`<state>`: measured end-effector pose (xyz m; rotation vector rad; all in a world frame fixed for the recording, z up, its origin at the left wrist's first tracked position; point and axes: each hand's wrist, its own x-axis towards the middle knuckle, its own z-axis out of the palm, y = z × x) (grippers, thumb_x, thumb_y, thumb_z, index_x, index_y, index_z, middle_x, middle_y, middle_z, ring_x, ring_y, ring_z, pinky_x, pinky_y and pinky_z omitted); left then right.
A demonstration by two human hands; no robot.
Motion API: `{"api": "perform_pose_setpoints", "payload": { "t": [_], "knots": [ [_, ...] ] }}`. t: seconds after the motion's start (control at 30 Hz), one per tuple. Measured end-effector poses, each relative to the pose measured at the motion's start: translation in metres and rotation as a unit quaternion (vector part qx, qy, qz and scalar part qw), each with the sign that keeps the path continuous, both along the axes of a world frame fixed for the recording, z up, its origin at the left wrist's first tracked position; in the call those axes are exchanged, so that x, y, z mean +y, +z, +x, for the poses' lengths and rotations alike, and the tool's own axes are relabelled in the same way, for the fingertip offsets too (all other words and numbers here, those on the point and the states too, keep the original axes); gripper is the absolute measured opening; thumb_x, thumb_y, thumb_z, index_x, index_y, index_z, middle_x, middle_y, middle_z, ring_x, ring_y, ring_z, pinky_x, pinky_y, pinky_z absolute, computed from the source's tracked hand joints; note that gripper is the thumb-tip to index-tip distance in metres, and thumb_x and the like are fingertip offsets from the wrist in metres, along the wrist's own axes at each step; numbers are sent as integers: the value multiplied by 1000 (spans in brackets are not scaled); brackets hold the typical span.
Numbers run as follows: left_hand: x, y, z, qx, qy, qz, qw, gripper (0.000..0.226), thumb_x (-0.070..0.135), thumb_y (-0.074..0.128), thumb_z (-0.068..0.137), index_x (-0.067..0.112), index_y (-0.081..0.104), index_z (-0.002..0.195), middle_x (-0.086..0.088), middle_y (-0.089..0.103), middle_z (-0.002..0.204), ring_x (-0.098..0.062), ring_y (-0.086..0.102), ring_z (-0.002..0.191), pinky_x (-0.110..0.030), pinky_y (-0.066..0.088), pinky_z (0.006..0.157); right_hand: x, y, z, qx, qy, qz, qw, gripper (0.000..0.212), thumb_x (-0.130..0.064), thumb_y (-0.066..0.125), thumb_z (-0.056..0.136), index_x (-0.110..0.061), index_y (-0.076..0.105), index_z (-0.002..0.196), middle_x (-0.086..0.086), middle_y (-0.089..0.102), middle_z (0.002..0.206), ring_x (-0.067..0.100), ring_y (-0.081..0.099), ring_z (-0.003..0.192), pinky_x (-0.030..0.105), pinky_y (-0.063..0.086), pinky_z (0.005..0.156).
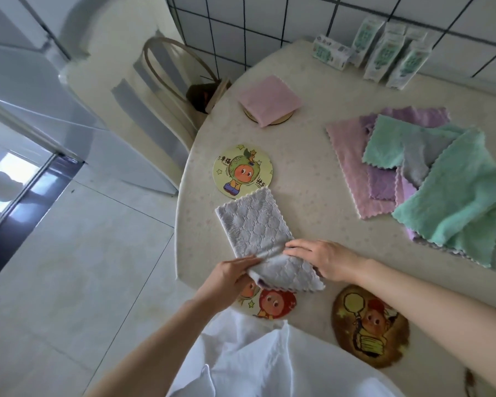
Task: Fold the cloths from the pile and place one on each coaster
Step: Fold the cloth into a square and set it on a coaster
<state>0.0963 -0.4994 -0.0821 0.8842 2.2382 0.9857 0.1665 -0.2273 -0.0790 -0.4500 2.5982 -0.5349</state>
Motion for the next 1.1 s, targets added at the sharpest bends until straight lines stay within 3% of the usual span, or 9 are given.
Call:
{"api": "perform_pose_setpoints", "payload": {
  "t": [0.1,0.17,0.23,0.3,0.37,0.5,0.93,1.03,1.1],
  "knots": [
    [5,5,-11,-87,56,-52,993,25,14,57,92,22,68,112,3,73,99,-4,69,79,-21,57,71,-2,6,-16,-53,-103,-61,991,57,12,54,82,-23,56,127,-6,56,131,11,57,113,22,46,94],
    [10,6,-21,-122,106,-77,984,22,25,53,96,11,69,91,1,69,77,-5,62,58,-22,53,57,-5,12,-31,-115,-215,-122,962,27,-12,60,90,-23,64,114,-5,68,106,12,64,85,9,46,70],
    [16,5,-32,-204,186,-54,960,30,28,51,96,3,68,94,-5,70,81,-15,67,66,-30,58,63,-10,15,-48,-130,-282,-159,937,19,-31,62,89,-25,66,106,-9,69,86,15,62,66,11,45,54],
    [21,6,-43,-290,266,-9,919,31,24,51,96,-2,64,109,-8,71,92,-21,71,79,-36,60,70,-13,16,-65,-93,-313,-159,932,17,-35,61,89,-20,64,84,-6,64,72,17,59,60,19,45,53],
    [25,6,-51,-349,321,17,880,30,21,50,97,-2,60,114,-8,69,94,-21,71,80,-32,60,64,-17,13,-78,-67,-332,-141,930,31,-36,59,90,-18,50,67,-4,52,61,14,46,53,24,34,51],
    [28,4,-55,-398,373,24,838,30,23,51,97,2,59,117,-11,69,97,-25,71,78,-39,60,64,-25,0,-94,-78,-344,-88,932,41,-37,56,91,-19,35,60,-3,40,55,14,37,52,29,27,52],
    [34,4,-59,-391,446,9,805,26,29,50,97,7,63,97,-10,70,92,-24,72,69,-35,58,53,-35,-9,-105,-91,-399,-10,912,40,-42,50,92,-18,37,62,-4,43,56,17,42,54,28,29,50],
    [27,0,-67,-291,458,-80,836,28,33,52,96,7,62,94,-7,71,76,-22,70,59,-41,60,60,-36,-9,-108,-97,-401,-1,911,40,-42,52,91,-19,37,61,-4,43,58,21,45,59,29,32,52],
    [18,-1,-69,-146,443,-162,870,21,36,52,94,15,58,96,2,69,81,-18,67,64,-38,58,65,-37,-9,-107,-93,-404,8,910,40,-43,51,91,-19,38,62,-3,45,59,22,48,61,29,34,53]
  ]
}}
